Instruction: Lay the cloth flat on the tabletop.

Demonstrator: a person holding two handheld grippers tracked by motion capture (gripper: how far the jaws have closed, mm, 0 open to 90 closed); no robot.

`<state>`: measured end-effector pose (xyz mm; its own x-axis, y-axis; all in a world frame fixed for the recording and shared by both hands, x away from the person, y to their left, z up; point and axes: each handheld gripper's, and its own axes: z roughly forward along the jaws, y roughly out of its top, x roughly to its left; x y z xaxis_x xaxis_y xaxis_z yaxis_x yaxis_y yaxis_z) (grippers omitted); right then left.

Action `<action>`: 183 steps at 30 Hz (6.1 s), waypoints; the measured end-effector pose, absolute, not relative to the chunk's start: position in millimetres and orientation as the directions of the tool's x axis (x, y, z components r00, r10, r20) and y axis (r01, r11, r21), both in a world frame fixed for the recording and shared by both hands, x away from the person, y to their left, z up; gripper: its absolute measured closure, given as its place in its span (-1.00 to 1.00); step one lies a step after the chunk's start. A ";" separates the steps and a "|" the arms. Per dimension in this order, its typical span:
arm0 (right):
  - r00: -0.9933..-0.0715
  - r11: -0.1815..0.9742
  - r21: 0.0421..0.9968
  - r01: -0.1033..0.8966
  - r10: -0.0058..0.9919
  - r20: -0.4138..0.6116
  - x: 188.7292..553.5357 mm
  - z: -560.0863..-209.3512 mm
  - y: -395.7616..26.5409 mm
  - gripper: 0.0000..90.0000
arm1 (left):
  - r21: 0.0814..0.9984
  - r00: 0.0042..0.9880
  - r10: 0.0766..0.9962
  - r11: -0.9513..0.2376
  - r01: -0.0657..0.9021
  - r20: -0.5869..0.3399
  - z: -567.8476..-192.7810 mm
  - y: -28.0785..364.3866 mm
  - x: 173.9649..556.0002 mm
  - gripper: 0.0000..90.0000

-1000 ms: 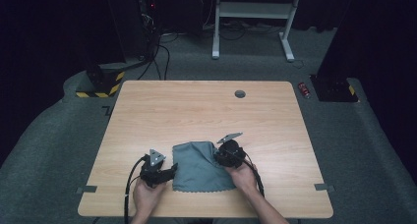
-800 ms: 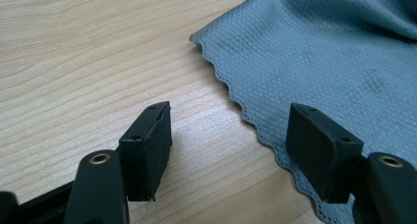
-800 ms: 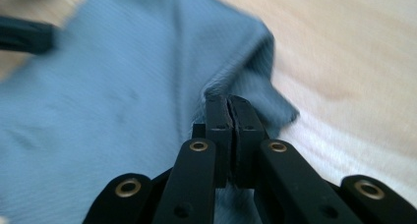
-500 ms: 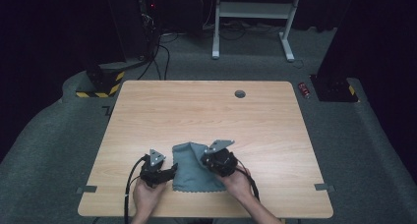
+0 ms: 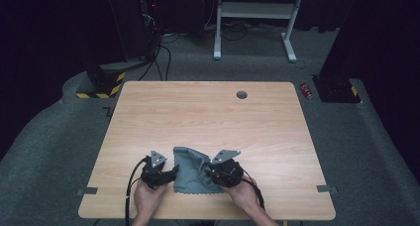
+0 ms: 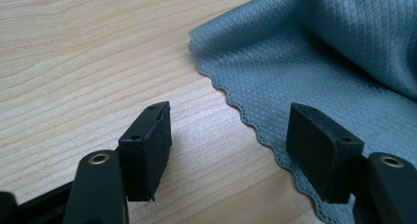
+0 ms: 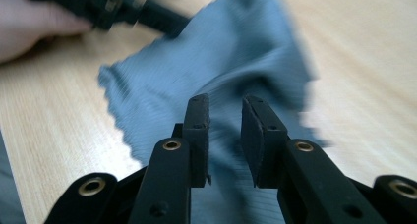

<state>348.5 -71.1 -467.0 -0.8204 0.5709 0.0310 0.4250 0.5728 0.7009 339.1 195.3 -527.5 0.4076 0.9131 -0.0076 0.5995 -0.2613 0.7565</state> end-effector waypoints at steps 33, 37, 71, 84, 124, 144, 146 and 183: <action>-0.745 0.618 0.579 0.531 0.667 -0.028 389.8 -503.2 -70.2 0.97 | 0.757 0.408 0.913 -0.262 0.599 -0.007 -527.5 195.3 339.2 -0.25; -0.716 0.598 0.605 0.526 0.695 -0.064 397.9 -486.9 -81.4 0.98 | 0.756 0.408 0.913 -0.262 0.599 -0.007 -527.5 195.2 339.2 -0.25; -0.647 0.543 0.575 0.612 0.762 -0.030 407.3 -503.0 -104.7 0.66 | 0.690 0.456 0.888 -0.294 0.661 -0.058 -498.0 187.6 407.0 0.02; -0.648 0.542 0.578 0.610 0.761 -0.030 406.3 -503.4 -105.4 0.65 | 0.641 0.554 0.831 -0.398 0.656 -0.051 -501.7 173.7 415.9 0.96; -0.602 0.491 0.600 0.631 0.798 -0.019 412.1 -495.8 -126.8 0.58 | 0.609 0.597 0.802 -0.462 0.645 -0.025 -500.8 138.6 386.5 0.38; -0.632 0.523 0.572 0.632 0.775 -0.011 410.6 -502.9 -123.0 0.88 | 0.591 0.628 0.776 -0.481 0.647 -0.056 -499.8 140.5 392.3 0.99; -0.637 0.530 0.571 0.628 0.770 -0.014 410.8 -502.7 -122.8 0.91 | 0.601 0.623 0.779 -0.469 0.647 -0.063 -497.6 144.0 393.1 0.99; -0.613 0.511 0.607 0.609 0.789 -0.050 426.5 -477.4 -129.7 0.98 | 0.663 0.497 0.867 -0.395 0.636 0.040 -476.1 177.8 436.2 1.00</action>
<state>426.5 -129.7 -477.4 -0.6126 0.7888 -0.0498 0.6086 0.5110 0.6070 436.2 177.8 -476.1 0.4967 0.8670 0.0398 0.6358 -0.3947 0.6634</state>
